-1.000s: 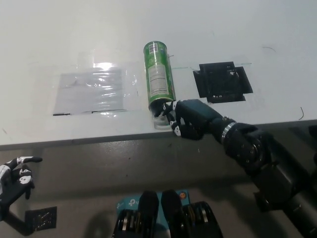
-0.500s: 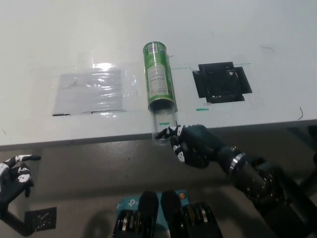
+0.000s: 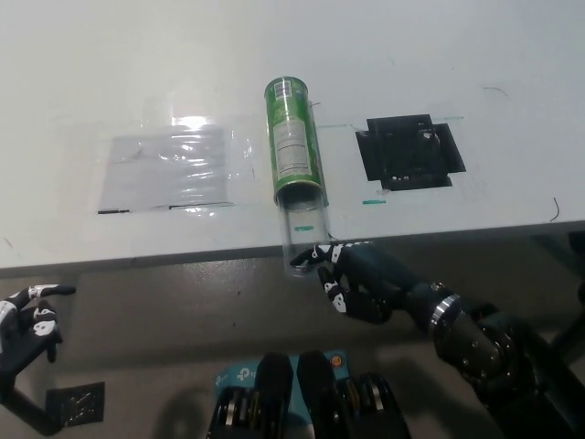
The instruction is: The robot uses its right hand finger to pull out the chips tray kept inside a container in the middle of the desk
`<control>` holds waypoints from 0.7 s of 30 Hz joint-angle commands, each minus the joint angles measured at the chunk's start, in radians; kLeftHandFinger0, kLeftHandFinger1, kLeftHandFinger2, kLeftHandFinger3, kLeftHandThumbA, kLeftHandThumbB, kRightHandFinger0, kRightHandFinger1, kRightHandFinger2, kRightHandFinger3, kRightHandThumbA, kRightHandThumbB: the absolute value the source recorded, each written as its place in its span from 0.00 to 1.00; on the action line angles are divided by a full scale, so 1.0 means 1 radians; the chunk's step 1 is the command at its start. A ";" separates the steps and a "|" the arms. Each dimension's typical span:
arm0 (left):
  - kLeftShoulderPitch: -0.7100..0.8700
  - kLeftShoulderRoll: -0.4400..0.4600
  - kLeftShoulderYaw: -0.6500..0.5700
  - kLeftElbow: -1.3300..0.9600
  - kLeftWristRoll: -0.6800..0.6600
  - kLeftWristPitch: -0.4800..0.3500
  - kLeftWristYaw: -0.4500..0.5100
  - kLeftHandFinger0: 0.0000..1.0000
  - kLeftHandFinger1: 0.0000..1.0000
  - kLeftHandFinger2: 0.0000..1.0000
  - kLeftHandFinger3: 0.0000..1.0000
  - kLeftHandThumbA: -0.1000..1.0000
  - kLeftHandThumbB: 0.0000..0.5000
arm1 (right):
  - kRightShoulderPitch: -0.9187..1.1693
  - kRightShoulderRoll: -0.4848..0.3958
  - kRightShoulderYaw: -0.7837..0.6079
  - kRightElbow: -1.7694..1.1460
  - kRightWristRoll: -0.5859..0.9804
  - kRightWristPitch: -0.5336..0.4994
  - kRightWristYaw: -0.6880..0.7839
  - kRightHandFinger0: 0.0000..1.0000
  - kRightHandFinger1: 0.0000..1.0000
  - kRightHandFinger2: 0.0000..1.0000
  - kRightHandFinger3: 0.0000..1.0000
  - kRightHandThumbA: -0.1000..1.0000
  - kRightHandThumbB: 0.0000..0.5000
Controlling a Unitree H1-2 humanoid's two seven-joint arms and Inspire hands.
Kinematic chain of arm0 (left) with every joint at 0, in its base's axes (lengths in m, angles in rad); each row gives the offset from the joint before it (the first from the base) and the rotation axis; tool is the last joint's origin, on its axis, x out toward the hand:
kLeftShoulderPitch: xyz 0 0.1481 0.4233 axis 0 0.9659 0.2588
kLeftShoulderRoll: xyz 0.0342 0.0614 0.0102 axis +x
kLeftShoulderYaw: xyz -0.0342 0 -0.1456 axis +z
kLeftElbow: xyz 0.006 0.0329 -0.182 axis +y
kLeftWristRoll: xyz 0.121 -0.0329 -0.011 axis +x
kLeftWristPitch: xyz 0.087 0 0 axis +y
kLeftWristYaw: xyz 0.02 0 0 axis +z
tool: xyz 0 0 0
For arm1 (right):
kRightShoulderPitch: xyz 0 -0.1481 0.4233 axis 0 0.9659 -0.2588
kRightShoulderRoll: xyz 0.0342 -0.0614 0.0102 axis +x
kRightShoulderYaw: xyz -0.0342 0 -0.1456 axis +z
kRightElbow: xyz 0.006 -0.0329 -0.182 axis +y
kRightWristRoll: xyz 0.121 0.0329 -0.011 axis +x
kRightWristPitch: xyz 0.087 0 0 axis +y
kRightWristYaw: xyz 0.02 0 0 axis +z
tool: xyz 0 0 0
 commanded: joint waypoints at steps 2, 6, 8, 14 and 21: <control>-0.009 0.025 0.012 -0.039 -0.001 0.003 0.007 0.18 0.16 0.20 0.57 0.06 0.15 | 0.027 -0.024 0.000 -0.046 0.001 0.019 0.049 0.21 0.35 0.68 0.77 0.00 0.24; -0.009 0.024 0.012 -0.033 0.002 -0.003 0.008 0.18 0.17 0.23 0.58 0.06 0.15 | 0.036 -0.034 0.002 -0.048 0.004 0.011 0.051 0.24 0.37 0.69 0.78 0.00 0.24; -0.007 0.024 0.013 -0.033 0.000 -0.007 0.007 0.18 0.18 0.24 0.58 0.05 0.14 | 0.044 -0.034 0.003 -0.053 0.001 0.011 0.049 0.21 0.34 0.68 0.76 0.00 0.23; -0.005 0.024 0.017 -0.033 -0.009 -0.005 0.002 0.18 0.18 0.24 0.59 0.05 0.12 | 0.076 -0.040 0.007 -0.095 -0.008 0.032 0.058 0.21 0.34 0.67 0.75 0.00 0.24; 0.007 0.028 0.007 -0.037 0.008 -0.013 0.000 0.19 0.18 0.22 0.57 0.08 0.14 | 0.077 -0.021 -0.005 -0.096 0.012 -0.007 0.032 0.22 0.36 0.90 0.97 0.00 0.22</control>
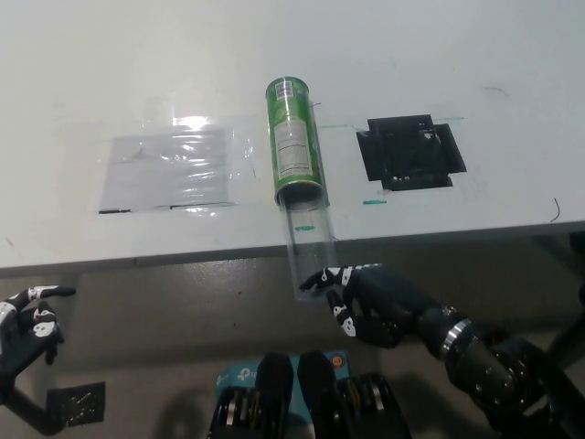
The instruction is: The robot uses its right hand finger to pull out the chips tray kept inside a container in the middle of the desk
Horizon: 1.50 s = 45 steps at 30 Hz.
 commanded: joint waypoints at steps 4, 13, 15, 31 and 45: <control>0.011 0.024 0.011 -0.035 -0.006 -0.007 -0.003 0.19 0.18 0.22 0.57 0.05 0.13 | -0.028 0.024 -0.035 -0.053 0.046 0.000 0.019 0.14 0.32 1.00 1.00 0.00 0.18; 0.027 0.015 0.008 -0.028 -0.008 -0.025 -0.006 0.16 0.16 0.20 0.55 0.05 0.17 | -0.183 0.065 -0.120 -0.082 0.095 0.014 0.037 0.09 0.26 1.00 1.00 0.00 0.23; 0.030 0.014 0.009 -0.031 -0.013 -0.024 -0.008 0.17 0.16 0.19 0.54 0.04 0.17 | -0.242 0.052 -0.128 -0.084 0.082 -0.009 0.036 0.05 0.26 1.00 1.00 0.00 0.26; 0.039 0.008 0.014 -0.021 -0.013 -0.037 -0.003 0.15 0.14 0.18 0.55 0.03 0.17 | -0.234 -0.136 -0.177 -0.411 0.084 0.158 0.185 0.01 0.09 1.00 1.00 0.00 0.31; 0.036 0.005 0.014 -0.007 -0.011 -0.055 -0.003 0.15 0.15 0.21 0.54 0.04 0.16 | 0.209 0.001 -0.599 -0.402 0.300 0.116 -0.075 0.31 0.23 0.85 1.00 0.00 0.30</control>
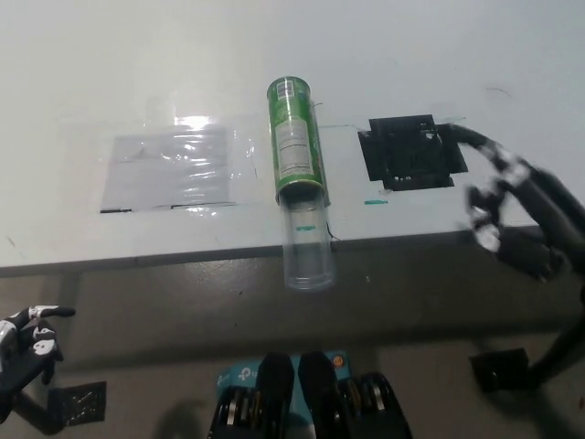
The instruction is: The robot uses its right hand finger to pull out the chips tray kept inside a container in the middle of the desk
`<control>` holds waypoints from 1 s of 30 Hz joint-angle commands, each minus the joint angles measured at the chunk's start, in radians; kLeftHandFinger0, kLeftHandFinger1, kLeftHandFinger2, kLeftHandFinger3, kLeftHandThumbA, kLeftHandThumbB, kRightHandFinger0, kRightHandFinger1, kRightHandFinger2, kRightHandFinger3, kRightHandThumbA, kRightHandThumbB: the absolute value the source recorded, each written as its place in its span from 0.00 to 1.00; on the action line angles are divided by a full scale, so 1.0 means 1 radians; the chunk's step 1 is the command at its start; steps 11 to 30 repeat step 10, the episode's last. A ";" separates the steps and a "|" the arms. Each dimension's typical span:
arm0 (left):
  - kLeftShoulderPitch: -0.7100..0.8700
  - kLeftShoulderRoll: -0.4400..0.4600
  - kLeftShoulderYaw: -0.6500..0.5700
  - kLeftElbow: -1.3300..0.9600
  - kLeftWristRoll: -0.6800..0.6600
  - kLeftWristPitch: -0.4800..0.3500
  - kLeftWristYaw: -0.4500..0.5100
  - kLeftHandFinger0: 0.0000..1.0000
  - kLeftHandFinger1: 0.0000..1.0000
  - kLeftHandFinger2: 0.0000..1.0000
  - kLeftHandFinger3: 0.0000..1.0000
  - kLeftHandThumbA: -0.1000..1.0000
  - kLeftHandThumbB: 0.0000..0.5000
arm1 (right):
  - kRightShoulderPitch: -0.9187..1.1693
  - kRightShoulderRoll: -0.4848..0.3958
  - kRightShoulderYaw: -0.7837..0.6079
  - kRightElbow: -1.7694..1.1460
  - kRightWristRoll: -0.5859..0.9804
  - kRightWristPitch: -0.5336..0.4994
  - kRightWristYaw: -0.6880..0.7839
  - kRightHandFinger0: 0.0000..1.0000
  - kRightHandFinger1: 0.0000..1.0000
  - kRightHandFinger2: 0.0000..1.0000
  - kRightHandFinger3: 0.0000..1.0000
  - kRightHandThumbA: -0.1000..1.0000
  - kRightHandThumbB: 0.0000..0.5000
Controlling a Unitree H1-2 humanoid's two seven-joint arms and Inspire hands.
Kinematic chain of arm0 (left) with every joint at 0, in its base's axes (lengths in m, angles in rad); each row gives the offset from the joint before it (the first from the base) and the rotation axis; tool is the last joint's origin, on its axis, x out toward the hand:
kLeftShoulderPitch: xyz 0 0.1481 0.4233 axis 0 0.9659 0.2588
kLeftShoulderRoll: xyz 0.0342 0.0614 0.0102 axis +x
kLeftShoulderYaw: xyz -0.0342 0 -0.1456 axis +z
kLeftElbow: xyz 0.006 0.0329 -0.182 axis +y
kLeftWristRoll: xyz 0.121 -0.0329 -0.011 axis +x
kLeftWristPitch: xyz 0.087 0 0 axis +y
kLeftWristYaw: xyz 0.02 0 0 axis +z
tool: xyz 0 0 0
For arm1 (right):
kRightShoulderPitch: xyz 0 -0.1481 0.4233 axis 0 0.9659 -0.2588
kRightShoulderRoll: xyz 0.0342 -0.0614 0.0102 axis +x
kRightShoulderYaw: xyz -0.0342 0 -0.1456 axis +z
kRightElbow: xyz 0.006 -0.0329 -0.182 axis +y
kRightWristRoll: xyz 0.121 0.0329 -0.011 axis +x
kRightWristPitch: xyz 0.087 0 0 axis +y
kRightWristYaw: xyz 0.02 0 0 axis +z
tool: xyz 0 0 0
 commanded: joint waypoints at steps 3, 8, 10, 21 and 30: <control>-0.012 0.014 0.016 -0.010 -0.012 -0.038 -0.001 0.15 0.15 0.21 0.54 0.03 0.16 | 0.138 0.091 -0.125 0.115 0.085 -0.114 -0.181 0.09 0.12 0.85 1.00 0.00 0.27; -0.008 0.016 0.013 -0.011 0.000 -0.048 0.001 0.15 0.15 0.19 0.55 0.06 0.16 | 0.200 0.131 -0.156 0.248 0.082 -0.201 -0.243 0.07 0.12 0.80 1.00 0.00 0.25; -0.007 0.016 0.013 -0.008 0.000 -0.049 0.001 0.17 0.15 0.20 0.56 0.06 0.15 | 0.201 0.140 -0.165 0.268 0.097 -0.209 -0.252 0.08 0.12 0.79 1.00 0.00 0.25; -0.007 0.016 0.013 -0.008 0.000 -0.049 0.001 0.17 0.15 0.20 0.56 0.06 0.15 | 0.201 0.140 -0.165 0.268 0.097 -0.209 -0.252 0.08 0.12 0.79 1.00 0.00 0.25; -0.007 0.016 0.013 -0.008 0.000 -0.049 0.001 0.17 0.15 0.20 0.56 0.06 0.15 | 0.201 0.140 -0.165 0.268 0.097 -0.209 -0.252 0.08 0.12 0.79 1.00 0.00 0.25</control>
